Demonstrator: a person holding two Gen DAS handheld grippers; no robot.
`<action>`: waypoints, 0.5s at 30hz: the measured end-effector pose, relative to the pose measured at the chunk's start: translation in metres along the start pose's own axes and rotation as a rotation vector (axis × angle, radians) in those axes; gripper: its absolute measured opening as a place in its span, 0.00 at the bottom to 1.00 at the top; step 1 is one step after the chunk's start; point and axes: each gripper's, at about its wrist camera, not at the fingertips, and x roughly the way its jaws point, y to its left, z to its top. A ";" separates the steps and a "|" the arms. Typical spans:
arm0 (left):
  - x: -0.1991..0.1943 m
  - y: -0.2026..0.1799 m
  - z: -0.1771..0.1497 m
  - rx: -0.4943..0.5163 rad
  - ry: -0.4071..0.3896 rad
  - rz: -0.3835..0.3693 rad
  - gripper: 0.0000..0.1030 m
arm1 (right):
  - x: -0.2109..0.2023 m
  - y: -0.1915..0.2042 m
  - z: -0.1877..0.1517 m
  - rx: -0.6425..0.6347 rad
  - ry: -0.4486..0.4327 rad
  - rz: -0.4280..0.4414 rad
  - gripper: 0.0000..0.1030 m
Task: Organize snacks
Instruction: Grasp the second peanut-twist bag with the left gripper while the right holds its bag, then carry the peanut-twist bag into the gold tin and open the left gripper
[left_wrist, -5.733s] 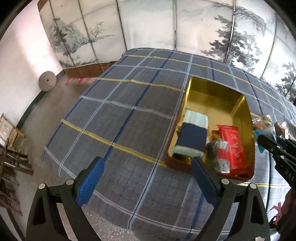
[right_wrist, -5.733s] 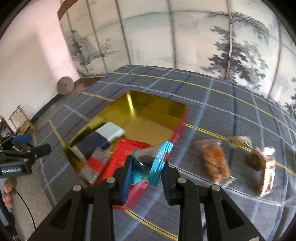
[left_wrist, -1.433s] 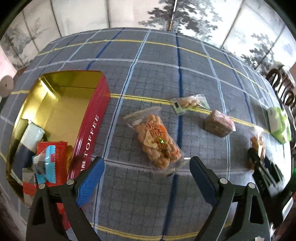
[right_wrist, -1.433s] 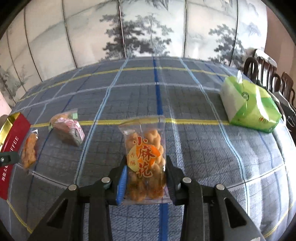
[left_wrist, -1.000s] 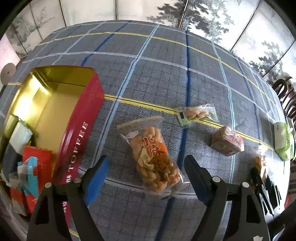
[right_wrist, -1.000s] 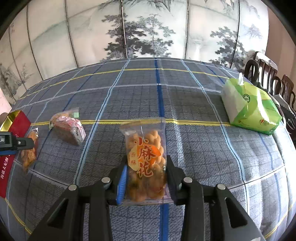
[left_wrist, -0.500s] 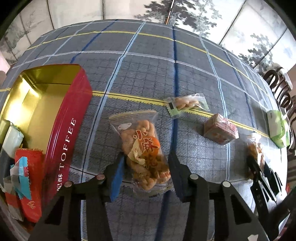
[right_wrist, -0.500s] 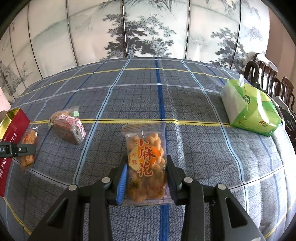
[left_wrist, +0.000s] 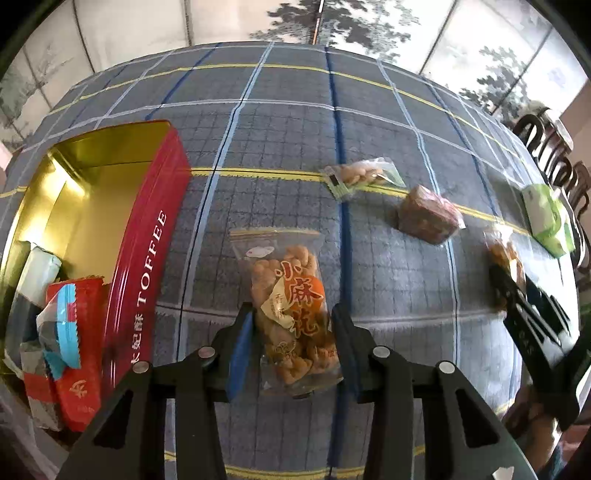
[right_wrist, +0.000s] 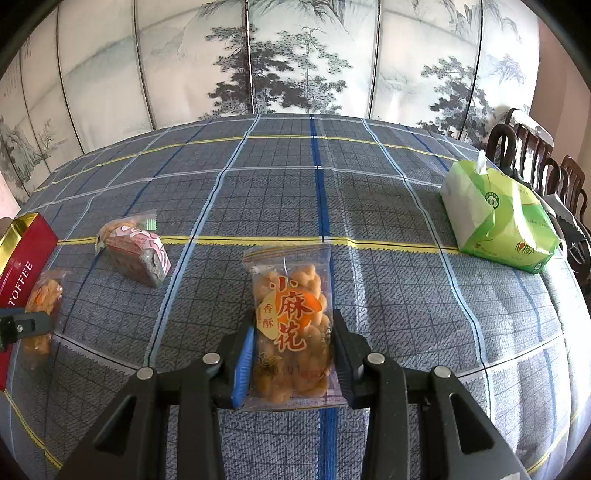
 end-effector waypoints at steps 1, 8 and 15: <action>-0.002 -0.001 -0.002 0.007 0.001 -0.001 0.36 | 0.000 0.000 0.000 0.000 0.000 -0.001 0.38; -0.019 -0.009 -0.011 0.071 -0.019 -0.008 0.35 | 0.000 0.000 0.000 -0.001 0.001 -0.001 0.38; -0.036 -0.004 -0.016 0.094 -0.026 -0.039 0.35 | -0.001 0.001 0.000 -0.001 0.001 -0.001 0.38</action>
